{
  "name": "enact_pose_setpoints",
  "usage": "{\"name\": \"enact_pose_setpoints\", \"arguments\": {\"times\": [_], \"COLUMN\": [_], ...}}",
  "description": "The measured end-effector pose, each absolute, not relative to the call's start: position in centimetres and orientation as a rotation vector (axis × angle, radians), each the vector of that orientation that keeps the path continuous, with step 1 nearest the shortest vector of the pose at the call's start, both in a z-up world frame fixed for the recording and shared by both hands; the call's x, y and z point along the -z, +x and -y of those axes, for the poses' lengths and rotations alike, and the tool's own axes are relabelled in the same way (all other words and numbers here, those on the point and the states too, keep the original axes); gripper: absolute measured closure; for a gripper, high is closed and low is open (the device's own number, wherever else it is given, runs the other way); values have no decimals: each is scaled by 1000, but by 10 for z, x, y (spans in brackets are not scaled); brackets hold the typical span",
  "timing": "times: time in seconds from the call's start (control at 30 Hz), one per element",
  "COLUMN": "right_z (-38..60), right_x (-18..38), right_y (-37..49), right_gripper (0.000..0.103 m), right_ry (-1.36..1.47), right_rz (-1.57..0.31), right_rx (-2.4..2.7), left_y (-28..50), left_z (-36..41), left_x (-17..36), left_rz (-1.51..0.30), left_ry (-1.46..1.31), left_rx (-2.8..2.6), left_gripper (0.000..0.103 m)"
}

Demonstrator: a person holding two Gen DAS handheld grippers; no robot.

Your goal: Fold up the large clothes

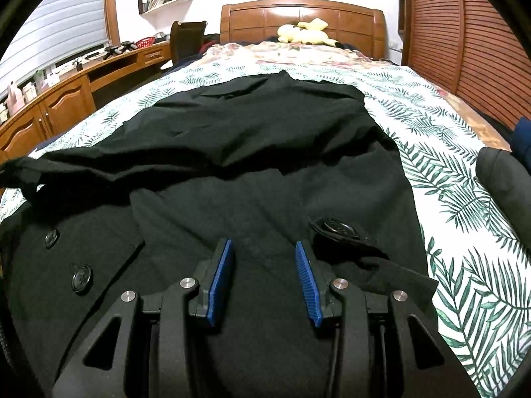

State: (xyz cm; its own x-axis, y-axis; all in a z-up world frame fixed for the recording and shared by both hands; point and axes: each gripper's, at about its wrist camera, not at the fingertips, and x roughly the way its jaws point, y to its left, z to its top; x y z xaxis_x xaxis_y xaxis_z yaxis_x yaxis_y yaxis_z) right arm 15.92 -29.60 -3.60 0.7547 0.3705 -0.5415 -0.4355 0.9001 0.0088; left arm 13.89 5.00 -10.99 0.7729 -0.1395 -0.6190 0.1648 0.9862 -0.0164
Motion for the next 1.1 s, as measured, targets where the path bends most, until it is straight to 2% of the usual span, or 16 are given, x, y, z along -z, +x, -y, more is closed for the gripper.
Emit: {"name": "enact_pose_setpoints", "arguments": {"times": [0.13, 0.2, 0.23, 0.27, 0.3, 0.37, 0.4, 0.43, 0.83, 1.1], "right_z": [296, 296, 296, 296, 296, 296, 297, 297, 296, 296], "right_x": [36, 36, 36, 36, 36, 35, 35, 35, 35, 35], "right_y": [159, 159, 159, 159, 159, 159, 159, 159, 159, 159], "right_gripper": [62, 62, 62, 62, 62, 62, 62, 62, 61, 61], "right_ry": [-119, -117, -117, -117, -117, -114, -113, -112, -107, -107], "right_rz": [-565, -566, -566, -567, -567, -567, -568, -568, -572, -571], "right_rx": [-441, -442, -442, -443, -443, -445, -446, -447, -449, -450], "left_y": [135, 132, 130, 128, 125, 122, 120, 118, 119, 155], "left_z": [-41, -41, -42, -43, -45, -48, -49, -51, -72, -84], "left_x": [110, 108, 107, 106, 105, 104, 104, 104, 112, 109], "left_rz": [-672, -670, -665, -660, -653, -633, -625, -612, -626, -639], "left_ry": [83, 78, 74, 71, 69, 73, 77, 81, 42, 20], "left_rx": [141, 138, 142, 145, 145, 135, 127, 122, 112, 98], "left_gripper": [96, 94, 90, 78, 72, 44, 35, 22, 21, 21]}}
